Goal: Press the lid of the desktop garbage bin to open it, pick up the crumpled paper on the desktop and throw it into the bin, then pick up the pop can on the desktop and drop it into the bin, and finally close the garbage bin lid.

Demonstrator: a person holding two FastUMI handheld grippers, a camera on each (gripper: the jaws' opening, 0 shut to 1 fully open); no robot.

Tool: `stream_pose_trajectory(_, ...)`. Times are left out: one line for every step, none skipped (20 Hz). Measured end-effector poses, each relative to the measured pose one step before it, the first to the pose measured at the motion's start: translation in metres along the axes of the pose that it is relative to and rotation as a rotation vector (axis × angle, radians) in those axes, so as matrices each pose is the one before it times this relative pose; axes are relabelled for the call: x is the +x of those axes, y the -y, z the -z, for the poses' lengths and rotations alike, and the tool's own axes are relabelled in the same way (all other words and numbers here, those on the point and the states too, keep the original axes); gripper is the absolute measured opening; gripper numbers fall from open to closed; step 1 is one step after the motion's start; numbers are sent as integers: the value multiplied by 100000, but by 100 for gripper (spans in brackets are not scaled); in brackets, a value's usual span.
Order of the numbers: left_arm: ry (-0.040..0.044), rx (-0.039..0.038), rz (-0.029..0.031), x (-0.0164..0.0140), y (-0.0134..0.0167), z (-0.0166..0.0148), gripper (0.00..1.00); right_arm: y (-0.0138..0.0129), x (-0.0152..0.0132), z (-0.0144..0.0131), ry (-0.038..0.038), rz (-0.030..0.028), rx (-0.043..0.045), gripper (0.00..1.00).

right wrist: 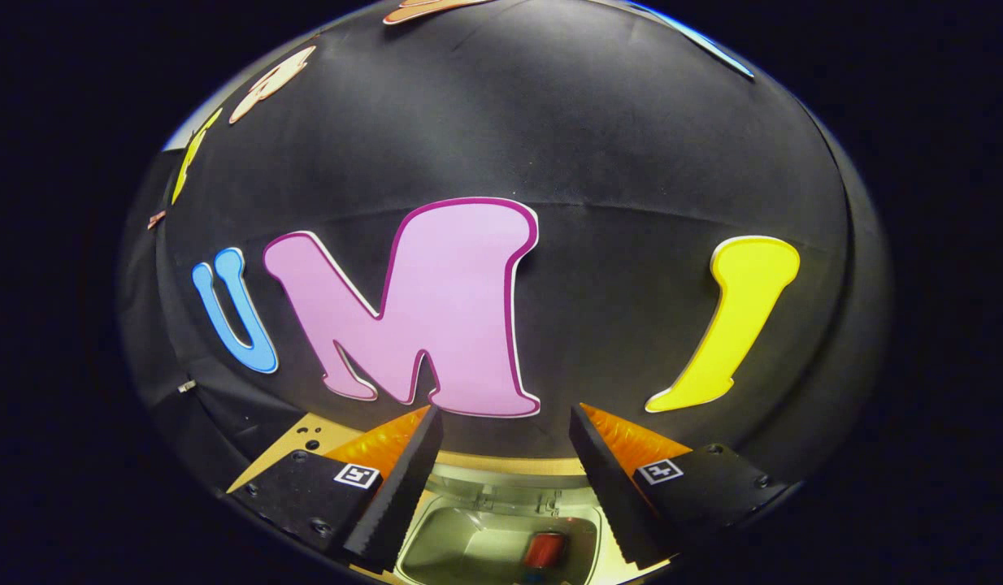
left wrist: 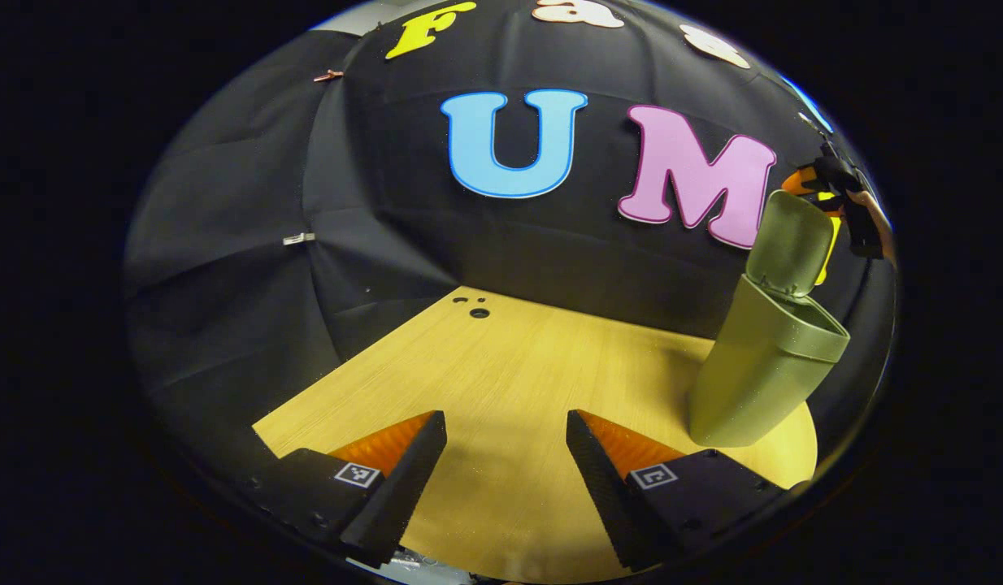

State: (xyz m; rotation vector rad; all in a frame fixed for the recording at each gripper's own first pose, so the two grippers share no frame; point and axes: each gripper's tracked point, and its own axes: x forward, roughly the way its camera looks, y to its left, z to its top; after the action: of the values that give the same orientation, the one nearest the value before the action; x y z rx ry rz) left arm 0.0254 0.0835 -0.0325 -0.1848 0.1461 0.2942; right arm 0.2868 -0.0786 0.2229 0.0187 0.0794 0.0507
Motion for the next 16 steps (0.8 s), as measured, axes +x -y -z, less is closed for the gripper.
stream_pose_trajectory(27, 1352, 2448, 362, 44, -187, 96, -154, -974, 433, -204, 1230, -360, 98)
stream_pose_trajectory(-324, 1388, 2831, 383, 120, 36, 96, -197, -858, 647, -511, 929, -158, 99)
stream_pose_trajectory(-942, 1474, 2845, 421, 22, 226, 96, -182, -874, 850, -505, 733, -333, 98)
stream_pose_trajectory(-784, 1832, 2716, 497, -56, 362, 96, -143, -736, 885, -178, 890, -669, 98)
stream_pose_trajectory(-1506, 2139, 2386, 382, -122, 423, 96, -57, -737, 1107, -326, 1358, -280, 98)
stream_pose_trajectory(-1088, 2154, 2509, 312, -159, 415, 96, -97, -756, 1179, -439, 1497, 45, 98)
stream_pose_trajectory(-363, 1916, 2268, 128, -180, 100, 96, -31, -655, 1316, -769, 1766, 400, 99)
stream_pose_trajectory(-316, 1611, 2061, 22, -265, 215, 96, -125, -594, 1280, -980, 1259, 484, 99)
stream_pose_trajectory(-203, 1127, 1623, 76, -286, 181, 96, -104, -285, 1219, -836, 1245, 400, 98)
stream_pose_trajectory(-158, 691, 1417, -18, -244, 163, 96, -42, -317, 1130, -605, 1080, 322, 98)
stream_pose_trajectory(-221, 327, 985, -31, -322, 136, 96, -31, -226, 1038, -461, 952, 246, 98)
stream_pose_trajectory(-87, -74, 574, -83, -330, 210, 96, 29, -129, 838, -129, 1195, 290, 99)
stream_pose_trajectory(-122, -518, 651, -150, -300, 145, 96, -46, -228, 901, -673, 946, 368, 99)
stream_pose_trajectory(-114, -568, 871, -138, -215, 216, 96, -199, -127, 802, -490, 225, 534, 99)
stream_pose_trajectory(122, -262, 748, -186, -156, 83, 96, -134, -115, 713, -164, 492, 442, 99)
stream_pose_trajectory(209, 174, 572, -91, -260, 163, 96, 3, -35, 674, -230, 854, 34, 99)
